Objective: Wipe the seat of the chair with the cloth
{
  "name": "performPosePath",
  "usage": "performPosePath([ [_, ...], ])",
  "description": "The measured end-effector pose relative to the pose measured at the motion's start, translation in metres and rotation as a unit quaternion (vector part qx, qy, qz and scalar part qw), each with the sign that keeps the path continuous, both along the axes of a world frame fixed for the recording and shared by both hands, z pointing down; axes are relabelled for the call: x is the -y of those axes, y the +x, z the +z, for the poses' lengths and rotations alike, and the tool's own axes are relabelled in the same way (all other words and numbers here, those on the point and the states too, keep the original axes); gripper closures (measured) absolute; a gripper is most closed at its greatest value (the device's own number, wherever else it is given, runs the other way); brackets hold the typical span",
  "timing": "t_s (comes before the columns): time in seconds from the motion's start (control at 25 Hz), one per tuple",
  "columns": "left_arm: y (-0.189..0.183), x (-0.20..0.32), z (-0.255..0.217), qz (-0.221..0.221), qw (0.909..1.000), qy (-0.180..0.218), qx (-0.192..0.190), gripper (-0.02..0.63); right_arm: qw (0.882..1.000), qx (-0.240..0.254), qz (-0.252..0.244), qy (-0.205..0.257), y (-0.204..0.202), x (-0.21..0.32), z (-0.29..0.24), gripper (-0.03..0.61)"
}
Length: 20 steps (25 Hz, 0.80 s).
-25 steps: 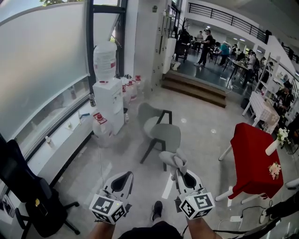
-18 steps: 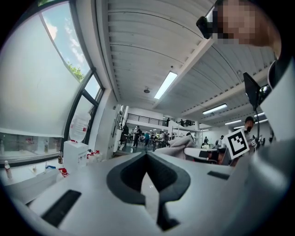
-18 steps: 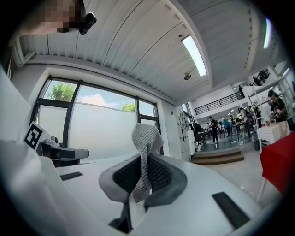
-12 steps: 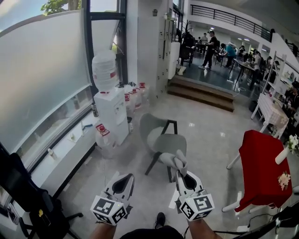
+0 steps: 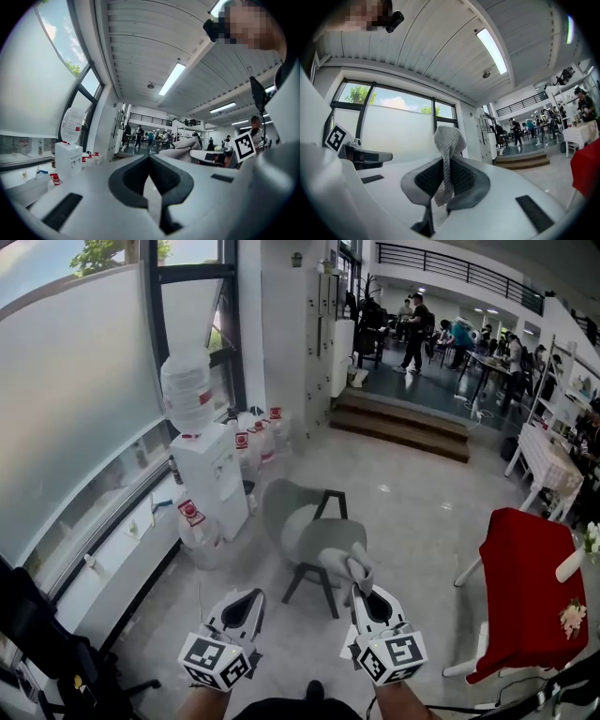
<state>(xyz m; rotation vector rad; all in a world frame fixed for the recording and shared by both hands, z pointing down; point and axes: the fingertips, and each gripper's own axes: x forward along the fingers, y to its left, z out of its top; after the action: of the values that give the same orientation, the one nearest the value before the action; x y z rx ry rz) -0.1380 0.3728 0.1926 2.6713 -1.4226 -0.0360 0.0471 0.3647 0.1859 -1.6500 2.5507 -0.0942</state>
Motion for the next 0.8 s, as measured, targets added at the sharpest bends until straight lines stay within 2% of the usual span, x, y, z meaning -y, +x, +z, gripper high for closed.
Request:
performPosePath([
  [0.44,0.044,0.062,0.009,0.008,0.9998,-0.02,0.004,0.607,1.0,0.007,0.007,-0.008,0.045,0.059,0.008,0.548],
  [0.64,0.046,0.096,0.011,0.017,0.9997,-0.019,0.0,0.607,1.0,0.005,0.024,-0.011,0.05,0.085,0.01,0.548],
  [0.8,0.033,0.128,0.009,0.023,0.9996,-0.016,-0.002,0.607,0.999,0.001,0.034,-0.013,0.035,0.108,0.007,0.548],
])
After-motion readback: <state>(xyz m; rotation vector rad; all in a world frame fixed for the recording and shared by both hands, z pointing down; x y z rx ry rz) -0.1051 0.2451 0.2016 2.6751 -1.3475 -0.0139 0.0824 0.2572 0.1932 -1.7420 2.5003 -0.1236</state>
